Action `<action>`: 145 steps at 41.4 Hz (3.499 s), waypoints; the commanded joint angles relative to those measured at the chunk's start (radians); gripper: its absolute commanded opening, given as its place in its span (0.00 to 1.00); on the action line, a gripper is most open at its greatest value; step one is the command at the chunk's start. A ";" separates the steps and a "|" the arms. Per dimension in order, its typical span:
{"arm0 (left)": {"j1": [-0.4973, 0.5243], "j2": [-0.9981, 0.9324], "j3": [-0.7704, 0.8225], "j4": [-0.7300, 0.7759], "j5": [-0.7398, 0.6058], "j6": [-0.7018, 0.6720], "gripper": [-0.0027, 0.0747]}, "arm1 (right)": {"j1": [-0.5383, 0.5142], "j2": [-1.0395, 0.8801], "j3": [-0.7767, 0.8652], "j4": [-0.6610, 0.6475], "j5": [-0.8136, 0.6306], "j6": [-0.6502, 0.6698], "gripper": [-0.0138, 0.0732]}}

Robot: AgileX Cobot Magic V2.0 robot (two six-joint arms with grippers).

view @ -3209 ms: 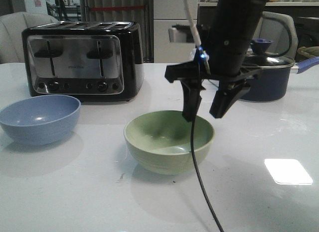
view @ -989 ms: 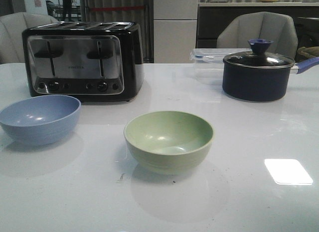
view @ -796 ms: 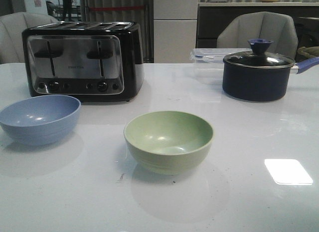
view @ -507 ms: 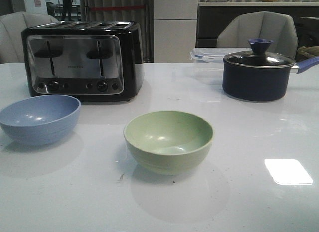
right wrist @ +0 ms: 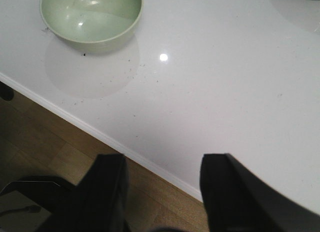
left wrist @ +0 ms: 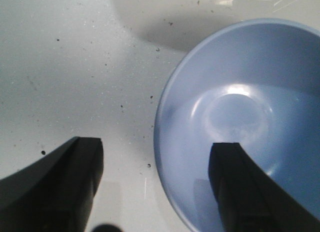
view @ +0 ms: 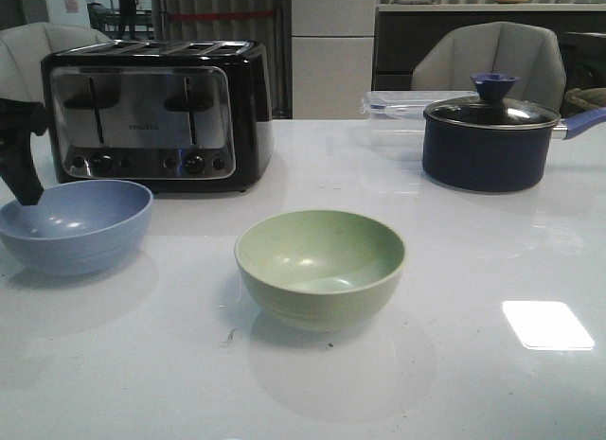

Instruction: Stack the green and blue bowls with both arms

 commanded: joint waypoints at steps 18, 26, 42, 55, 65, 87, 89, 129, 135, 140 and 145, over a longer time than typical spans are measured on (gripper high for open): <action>0.003 0.018 -0.037 -0.011 -0.068 -0.002 0.28 | -0.002 0.001 -0.029 -0.009 -0.057 0.000 0.67; 0.003 0.016 -0.037 -0.011 -0.071 -0.002 0.15 | -0.002 0.001 -0.029 -0.009 -0.057 0.000 0.67; -0.104 -0.166 -0.060 -0.019 0.069 0.044 0.15 | -0.002 0.001 -0.029 -0.009 -0.057 0.000 0.67; -0.319 -0.226 -0.278 -0.100 0.248 0.045 0.15 | -0.002 0.001 -0.029 -0.009 -0.057 0.000 0.67; -0.461 -0.209 -0.306 -0.116 0.204 0.047 0.15 | -0.002 0.001 -0.029 -0.009 -0.057 0.000 0.67; -0.538 0.040 -0.344 -0.082 0.160 0.047 0.15 | -0.002 0.001 -0.029 -0.009 -0.057 0.000 0.67; -0.538 0.053 -0.344 -0.068 0.155 0.047 0.15 | -0.002 0.001 -0.029 -0.009 -0.057 0.000 0.67; -0.536 0.118 -0.346 -0.045 0.122 0.051 0.61 | -0.002 0.001 -0.029 -0.009 -0.057 0.000 0.67; -0.532 0.055 -0.346 -0.030 0.133 0.051 0.61 | -0.002 0.001 -0.029 -0.009 -0.057 0.000 0.67; -0.532 -0.033 -0.344 0.006 0.165 0.051 0.61 | -0.002 0.001 -0.029 -0.009 -0.057 0.000 0.67; -0.532 -0.143 -0.314 0.016 0.175 0.051 0.61 | -0.002 0.001 -0.029 -0.009 -0.057 0.000 0.67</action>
